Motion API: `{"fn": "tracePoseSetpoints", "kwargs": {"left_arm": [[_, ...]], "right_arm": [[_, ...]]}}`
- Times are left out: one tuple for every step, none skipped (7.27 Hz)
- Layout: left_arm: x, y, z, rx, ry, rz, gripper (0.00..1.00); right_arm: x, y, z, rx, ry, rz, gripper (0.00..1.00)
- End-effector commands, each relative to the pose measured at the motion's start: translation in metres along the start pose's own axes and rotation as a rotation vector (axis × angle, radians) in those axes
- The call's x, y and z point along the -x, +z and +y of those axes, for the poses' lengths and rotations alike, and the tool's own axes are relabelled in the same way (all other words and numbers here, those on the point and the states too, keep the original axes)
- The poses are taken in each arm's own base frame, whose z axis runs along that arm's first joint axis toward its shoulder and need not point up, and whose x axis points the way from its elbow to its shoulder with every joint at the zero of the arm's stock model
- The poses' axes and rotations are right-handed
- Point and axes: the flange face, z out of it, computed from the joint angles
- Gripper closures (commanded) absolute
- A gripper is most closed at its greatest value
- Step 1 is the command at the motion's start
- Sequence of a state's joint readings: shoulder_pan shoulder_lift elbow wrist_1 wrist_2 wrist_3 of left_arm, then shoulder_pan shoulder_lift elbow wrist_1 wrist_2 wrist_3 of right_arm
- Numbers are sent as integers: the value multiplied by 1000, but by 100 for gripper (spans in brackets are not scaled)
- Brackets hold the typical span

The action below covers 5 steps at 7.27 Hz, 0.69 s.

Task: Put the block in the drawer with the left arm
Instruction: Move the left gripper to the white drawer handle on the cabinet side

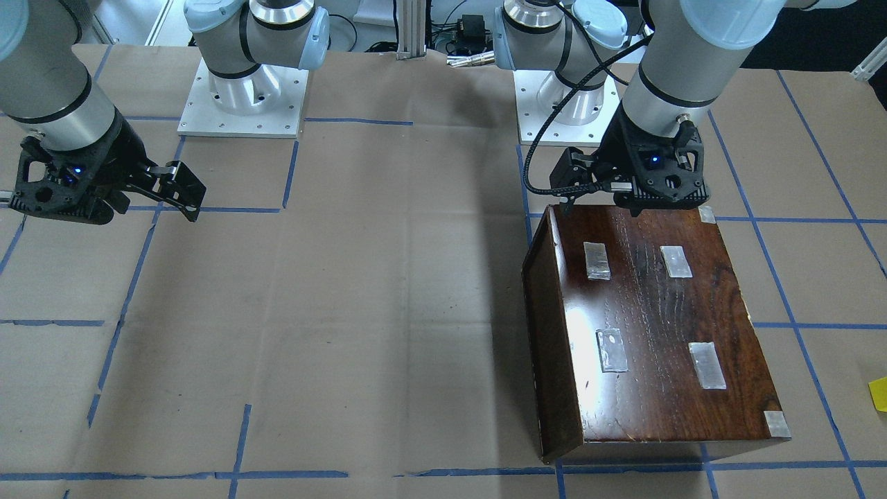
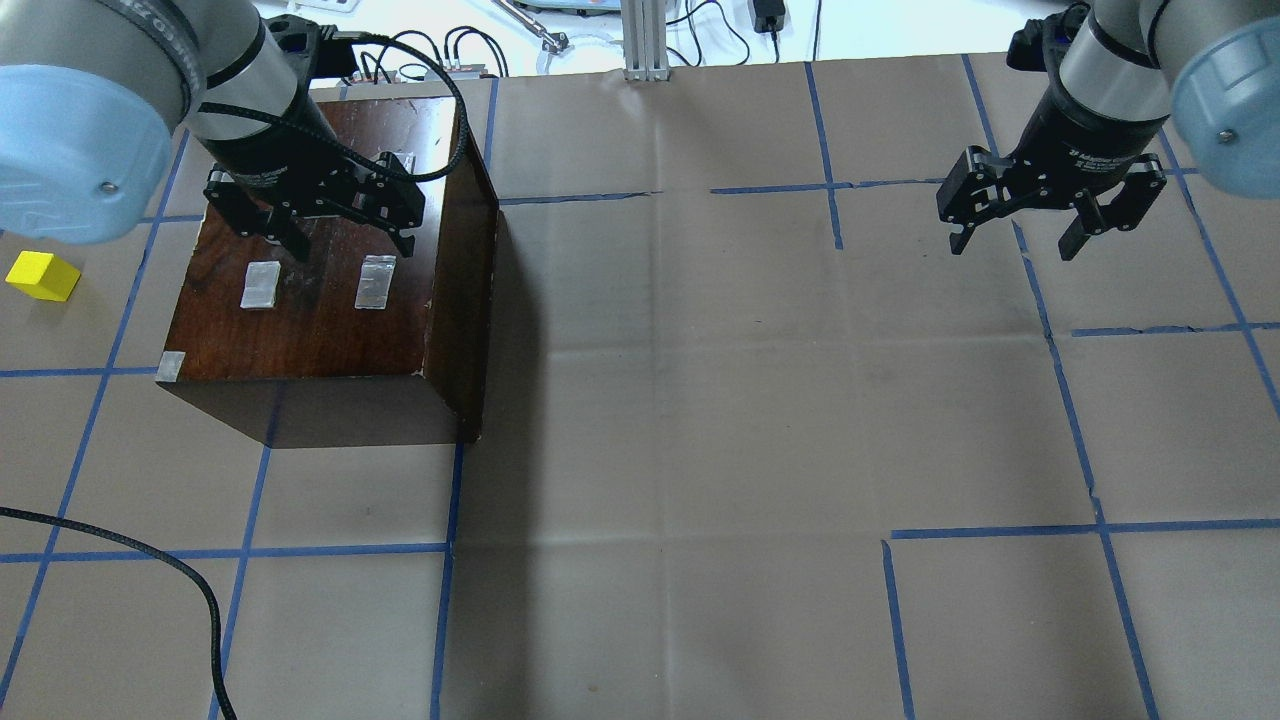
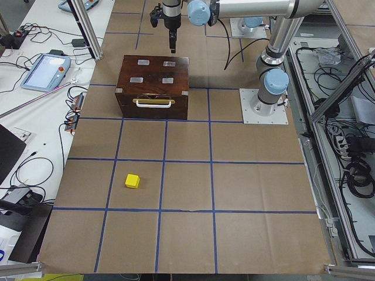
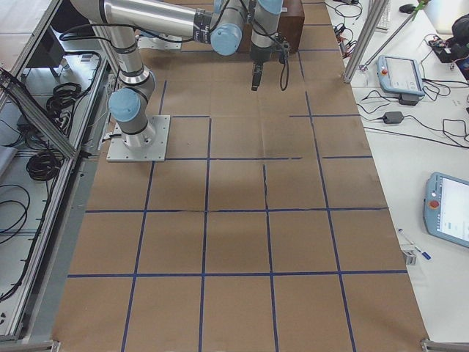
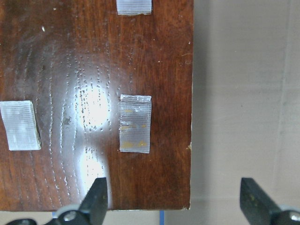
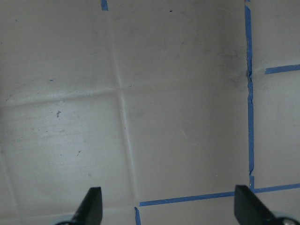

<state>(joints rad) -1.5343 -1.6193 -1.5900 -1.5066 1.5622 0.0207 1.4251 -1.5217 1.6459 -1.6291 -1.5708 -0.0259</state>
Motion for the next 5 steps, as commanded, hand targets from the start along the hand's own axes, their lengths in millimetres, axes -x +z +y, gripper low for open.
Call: {"fn": "tracePoseSetpoints", "kwargs": {"left_arm": [[80,-6,-12,-11,-86,3,1],[135,-1,-21,-2,-67,9,1],[182,8,-23,12,-63,16,1],[218,17,-25,18,-78,20,1],[260,31,-34,35,-87,30,1]], "right_arm": [[0,0,0,0,0,0,0],[0,-1,0,-1,1,0,0],[0,0,0,0,0,0,0],[0,-1,0,-1,0,0,0],[0,0,0,0,0,0,0]]}}
